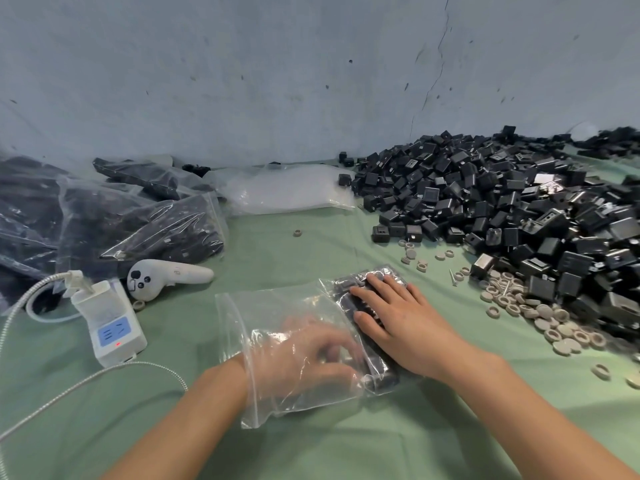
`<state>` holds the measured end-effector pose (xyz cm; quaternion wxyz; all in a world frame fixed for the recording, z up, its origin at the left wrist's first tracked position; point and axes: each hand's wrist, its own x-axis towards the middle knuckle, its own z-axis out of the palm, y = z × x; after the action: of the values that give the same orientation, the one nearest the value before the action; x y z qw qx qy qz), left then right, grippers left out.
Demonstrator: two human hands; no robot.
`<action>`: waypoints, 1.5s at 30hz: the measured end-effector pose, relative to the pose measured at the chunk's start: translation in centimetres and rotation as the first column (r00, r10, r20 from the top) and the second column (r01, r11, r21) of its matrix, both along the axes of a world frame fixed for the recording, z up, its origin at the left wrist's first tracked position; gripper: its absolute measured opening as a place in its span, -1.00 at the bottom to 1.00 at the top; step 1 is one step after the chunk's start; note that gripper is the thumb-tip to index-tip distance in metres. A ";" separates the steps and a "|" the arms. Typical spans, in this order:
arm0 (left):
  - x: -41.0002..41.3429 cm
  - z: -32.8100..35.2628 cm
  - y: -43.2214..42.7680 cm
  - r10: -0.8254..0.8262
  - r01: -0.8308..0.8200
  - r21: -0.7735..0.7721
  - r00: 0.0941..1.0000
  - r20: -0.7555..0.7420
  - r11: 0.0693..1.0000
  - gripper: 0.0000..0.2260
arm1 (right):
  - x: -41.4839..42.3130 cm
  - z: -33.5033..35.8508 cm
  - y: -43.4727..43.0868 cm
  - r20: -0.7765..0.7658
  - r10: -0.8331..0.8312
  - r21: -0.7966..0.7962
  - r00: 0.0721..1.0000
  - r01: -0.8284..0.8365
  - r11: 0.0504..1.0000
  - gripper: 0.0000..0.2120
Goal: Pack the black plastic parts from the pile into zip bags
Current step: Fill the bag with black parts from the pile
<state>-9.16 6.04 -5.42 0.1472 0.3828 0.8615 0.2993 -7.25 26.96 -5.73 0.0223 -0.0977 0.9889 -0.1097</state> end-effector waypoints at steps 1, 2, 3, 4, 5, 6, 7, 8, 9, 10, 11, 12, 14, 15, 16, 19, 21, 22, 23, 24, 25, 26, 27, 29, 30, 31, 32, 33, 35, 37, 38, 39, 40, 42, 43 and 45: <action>0.1 0.0 0.1 -0.001 0.001 0.006 1.000 0.002 1.000 -0.90 | 0.0 0.0 0.0 0.000 0.000 -0.001 1.000 0.000 1.000 -0.47; 0.3 0.0 0.3 0.014 -0.015 0.022 1.000 0.011 1.000 -0.91 | 0.0 0.0 0.0 -0.001 0.000 0.000 1.000 0.000 1.000 -0.47; 0.5 0.1 0.5 0.040 -0.041 0.044 0.999 0.015 0.998 -0.90 | 0.0 0.0 0.0 -0.002 0.000 0.002 1.000 0.000 1.000 -0.47; 0.7 0.1 0.8 0.072 -0.072 0.057 0.997 -0.002 0.996 -0.87 | 0.0 0.0 0.0 -0.003 0.000 0.005 1.000 0.000 1.000 -0.47; 0.9 0.2 1.1 0.099 -0.097 0.051 0.994 -0.038 0.994 -0.83 | 0.0 0.0 0.0 -0.004 0.000 0.005 1.000 0.000 1.000 -0.48; 1.0 0.3 1.4 0.112 -0.110 0.027 0.991 -0.077 0.994 -0.79 | 0.0 0.0 0.0 -0.007 -0.002 0.003 1.000 0.002 1.000 -0.48; 1.2 0.5 1.6 0.116 -0.117 0.004 0.989 -0.094 0.993 -0.76 | 0.0 0.0 0.0 -0.009 -0.004 0.001 1.000 0.004 1.000 -0.48; 1.3 0.7 1.9 0.118 -0.119 -0.004 0.989 -0.092 0.993 -0.75 | 0.0 -0.1 -0.1 -0.011 -0.005 -0.002 1.000 0.005 1.000 -0.48; 1.5 0.8 2.1 0.120 -0.121 -0.003 0.990 -0.075 0.993 -0.76 | 0.0 -0.1 -0.1 -0.012 -0.007 -0.003 1.000 0.007 1.000 -0.48; 1.6 0.8 2.3 0.125 -0.125 0.004 0.991 -0.056 0.992 -0.77 | 0.0 -0.1 -0.1 -0.014 -0.008 -0.004 1.000 0.008 1.000 -0.48; 1.8 0.8 2.5 0.137 -0.136 0.018 0.990 -0.039 0.991 -0.77 | 0.0 -0.1 -0.1 -0.013 -0.009 -0.006 1.000 0.009 1.000 -0.48; 1.9 0.7 2.6 0.152 -0.151 0.026 0.988 -0.039 0.988 -0.77 | 0.0 -0.1 -0.1 -0.012 -0.011 -0.010 1.000 0.011 1.000 -0.48; 2.1 0.8 2.8 0.188 -0.187 0.014 0.981 -0.053 0.982 -0.72 | 0.0 -0.1 -0.1 -0.016 -0.014 -0.018 1.000 0.014 1.000 -0.48; 2.1 0.7 3.0 0.196 -0.199 -0.015 0.976 -0.098 0.980 -0.69 | 0.0 -0.1 -0.1 -0.018 -0.017 -0.022 1.000 0.016 1.000 -0.49; 2.0 0.7 3.1 0.199 -0.210 -0.057 0.966 -0.163 0.976 -0.66 | 0.0 -0.1 -0.1 -0.018 -0.019 -0.026 1.000 0.018 1.000 -0.49; 2.2 1.1 3.5 0.185 -0.202 -0.081 0.965 -0.184 0.976 -0.67 | 0.0 -0.1 -0.1 -0.021 -0.023 -0.027 1.000 0.023 0.999 -0.50; 2.7 1.7 3.7 0.171 -0.170 0.019 0.982 -0.082 0.985 -0.86 | 0.0 0.0 -0.1 -0.020 -0.026 -0.029 0.999 0.026 0.999 -0.50; 2.9 1.9 3.8 0.162 -0.160 0.055 0.986 -0.042 0.986 -0.83 | 0.1 0.0 -0.1 -0.022 -0.029 -0.029 0.999 0.029 0.999 -0.50; 3.3 2.2 3.8 0.156 -0.154 0.078 0.987 -0.030 0.985 -0.77 | 0.1 0.1 -0.2 -0.027 -0.034 -0.028 0.999 0.033 0.999 -0.50; 3.3 2.2 3.7 0.175 -0.173 0.067 0.984 -0.029 0.983 -0.75 | 0.2 0.1 -0.3 -0.036 -0.039 -0.026 0.999 0.038 0.999 -0.51; 3.5 2.5 3.7 0.181 -0.179 0.069 0.983 -0.036 0.982 -0.77 | 0.3 0.1 -0.4 -0.046 -0.045 -0.028 0.998 0.043 0.999 -0.51; 3.1 2.2 4.0 0.188 -0.185 0.056 0.981 -0.057 0.981 -0.82 | 0.4 0.2 -0.5 -0.055 -0.050 -0.036 0.997 0.048 0.998 -0.51; 3.0 2.4 4.1 0.167 -0.165 0.021 0.983 -0.072 0.986 -0.94 | 0.6 0.1 -0.8 -0.062 -0.055 -0.050 0.997 0.052 0.997 -0.51; 2.7 2.5 4.4 0.182 -0.183 -0.080 0.983 -0.025 0.980 -0.74 | 1.0 0.0 -1.3 -0.074 -0.061 -0.066 0.995 0.056 0.996 -0.51; 2.8 2.3 4.4 0.213 -0.214 -0.121 0.977 -0.016 0.969 -0.69 | 1.2 -0.2 -1.6 -0.082 -0.067 -0.062 0.994 0.062 0.996 -0.51; 3.0 2.1 4.3 0.246 -0.251 -0.140 0.968 -0.052 0.958 -0.72 | 1.3 -0.3 -1.8 -0.091 -0.074 -0.057 0.993 0.069 0.996 -0.51; 3.4 2.2 3.9 0.241 -0.253 -0.135 0.966 -0.097 0.958 -0.81 | 1.4 -0.5 -2.0 -0.101 -0.083 -0.056 0.991 0.078 0.995 -0.51; 3.6 2.4 3.3 0.249 -0.254 -0.073 0.965 -0.076 0.964 -0.86 | 1.5 -0.6 -2.1 -0.110 -0.090 -0.057 0.990 0.084 0.995 -0.52; 3.3 2.6 1.7 0.311 -0.322 0.053 0.938 0.154 0.945 -0.78 | 1.5 -0.7 -2.1 -0.120 -0.094 -0.051 0.988 0.089 0.995 -0.52; 2.8 3.2 -0.6 0.370 -0.413 0.076 0.872 0.320 0.907 -0.89 | 1.4 -0.8 -2.0 -0.121 -0.093 -0.050 0.988 0.087 0.995 -0.52; 2.6 3.6 -1.8 0.387 -0.474 0.120 0.820 0.423 0.872 -0.90 | 1.4 -0.8 -1.9 -0.118 -0.093 -0.053 0.989 0.087 0.995 -0.51; 2.5 3.7 -3.1 0.390 -0.538 0.190 0.772 0.503 0.821 -0.78 | 1.4 -0.9 -1.9 -0.114 -0.093 -0.056 0.989 0.087 0.995 -0.51; 2.6 4.0 -4.4 0.387 -0.644 0.276 0.691 0.611 0.714 -0.70 | 1.4 -0.9 -1.9 -0.112 -0.092 -0.057 0.989 0.086 0.995 -0.51; 2.8 4.3 -6.5 0.346 -0.816 0.338 0.522 0.780 0.468 -0.77 | 1.4 -0.9 -1.9 -0.114 -0.091 -0.049 0.989 0.086 0.995 -0.50; 2.9 4.4 -7.2 0.307 -0.858 0.314 0.451 0.838 0.406 -0.71 | 1.4 -1.0 -1.9 -0.112 -0.089 -0.042 0.990 0.085 0.995 -0.50; 3.2 3.8 -7.8 0.345 -0.858 0.251 0.425 0.837 0.448 -0.52 | 1.5 -0.9 -1.8 -0.099 -0.087 -0.034 0.991 0.084 0.996 -0.50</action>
<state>-5.96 -1.76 -1.60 0.1773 -0.1018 0.6529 0.7293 -5.79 25.11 -6.61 -0.0336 -0.0611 0.9903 -0.1201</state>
